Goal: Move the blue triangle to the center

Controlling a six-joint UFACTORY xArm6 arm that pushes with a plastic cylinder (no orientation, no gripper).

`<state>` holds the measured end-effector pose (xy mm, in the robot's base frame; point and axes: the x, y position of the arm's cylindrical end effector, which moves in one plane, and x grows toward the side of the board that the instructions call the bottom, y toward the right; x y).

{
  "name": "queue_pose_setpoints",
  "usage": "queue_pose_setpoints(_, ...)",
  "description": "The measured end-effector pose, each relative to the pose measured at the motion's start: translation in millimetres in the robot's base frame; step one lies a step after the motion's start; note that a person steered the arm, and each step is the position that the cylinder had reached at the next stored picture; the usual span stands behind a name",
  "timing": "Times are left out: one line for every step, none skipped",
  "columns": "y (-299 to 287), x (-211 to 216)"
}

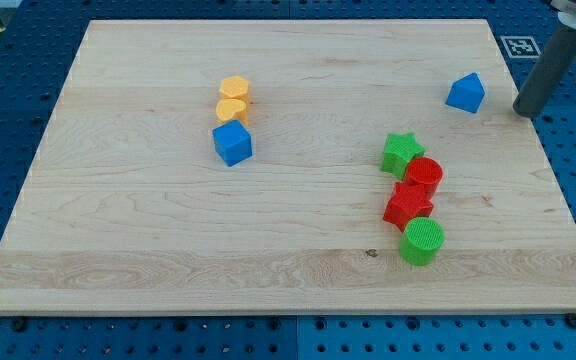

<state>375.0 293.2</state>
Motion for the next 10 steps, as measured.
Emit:
queue_pose_setpoints(-19.4,-1.2)
queue_pose_setpoints(-59.1,-5.4)
queue_pose_setpoints(-70.3,-10.6)
queue_pose_setpoints(-61.1,-11.3)
queue_pose_setpoints(-61.9,-25.2)
queue_pose_setpoints(-77.2,-43.7)
queue_pose_setpoints(-102.6,-46.3)
queue_pose_setpoints(-134.6,-46.3)
queue_pose_setpoints(-167.6,-46.4)
queue_pose_setpoints(-202.5,-46.4)
